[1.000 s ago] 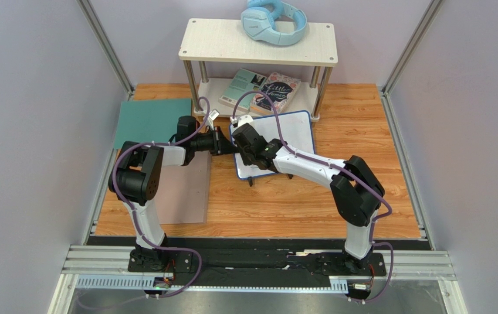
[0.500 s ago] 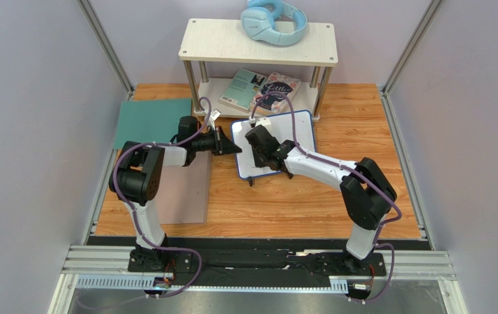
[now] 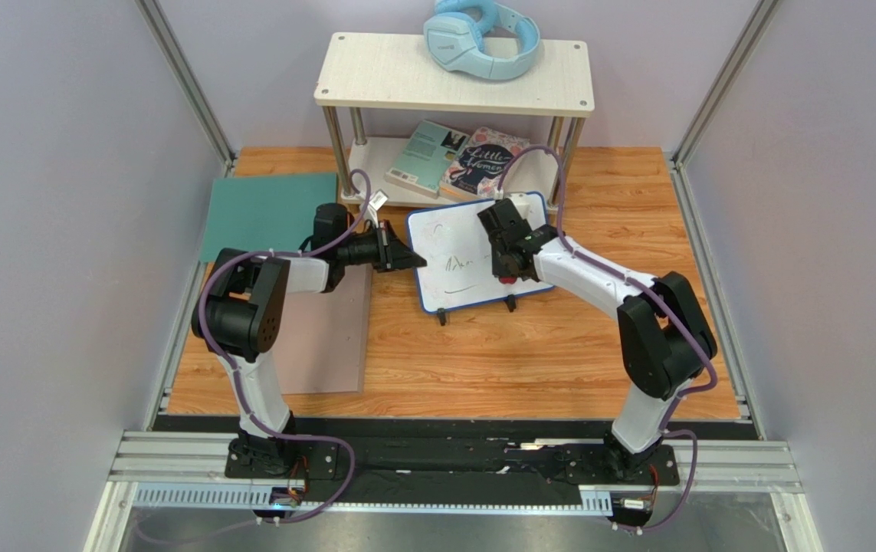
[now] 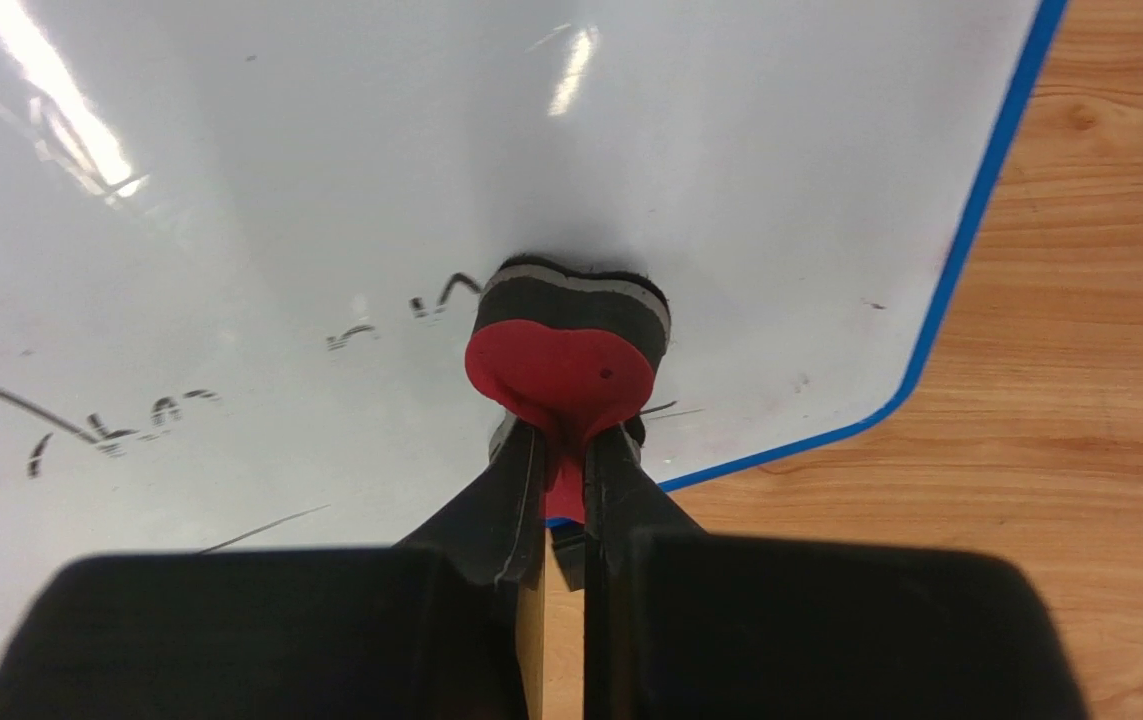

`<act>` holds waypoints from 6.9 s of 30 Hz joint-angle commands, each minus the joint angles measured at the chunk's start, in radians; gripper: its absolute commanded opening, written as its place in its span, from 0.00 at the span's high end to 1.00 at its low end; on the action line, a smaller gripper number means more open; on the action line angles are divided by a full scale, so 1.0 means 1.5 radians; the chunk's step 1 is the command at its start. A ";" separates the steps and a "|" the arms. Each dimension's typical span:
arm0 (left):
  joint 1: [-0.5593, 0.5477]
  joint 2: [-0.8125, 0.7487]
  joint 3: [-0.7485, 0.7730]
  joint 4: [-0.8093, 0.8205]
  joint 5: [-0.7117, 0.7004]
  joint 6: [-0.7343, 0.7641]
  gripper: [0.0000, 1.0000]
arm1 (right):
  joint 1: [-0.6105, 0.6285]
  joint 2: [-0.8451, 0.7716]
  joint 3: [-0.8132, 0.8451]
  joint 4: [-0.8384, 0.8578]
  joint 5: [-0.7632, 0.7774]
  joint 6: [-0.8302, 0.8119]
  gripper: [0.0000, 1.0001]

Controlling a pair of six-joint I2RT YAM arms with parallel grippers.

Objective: Erase the whiteboard

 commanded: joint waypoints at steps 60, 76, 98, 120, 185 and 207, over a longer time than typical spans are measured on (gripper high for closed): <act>0.008 0.006 0.002 0.011 -0.023 0.032 1.00 | 0.149 0.050 0.029 0.098 0.136 -0.067 1.00; 0.008 0.007 0.003 0.010 -0.022 0.032 1.00 | 0.029 0.042 0.006 0.040 0.143 0.007 1.00; 0.008 0.012 0.007 0.008 -0.019 0.032 1.00 | -0.012 -0.019 -0.016 0.150 -0.017 -0.034 1.00; 0.007 0.011 0.005 0.011 -0.015 0.034 1.00 | 0.108 0.224 0.377 0.118 0.055 -0.077 1.00; 0.002 0.003 0.006 -0.002 -0.018 0.044 1.00 | 0.095 0.115 0.004 0.034 0.025 -0.019 1.00; 0.002 -0.027 0.015 -0.027 0.005 0.063 1.00 | 0.100 -0.138 -0.094 -0.019 0.009 -0.016 1.00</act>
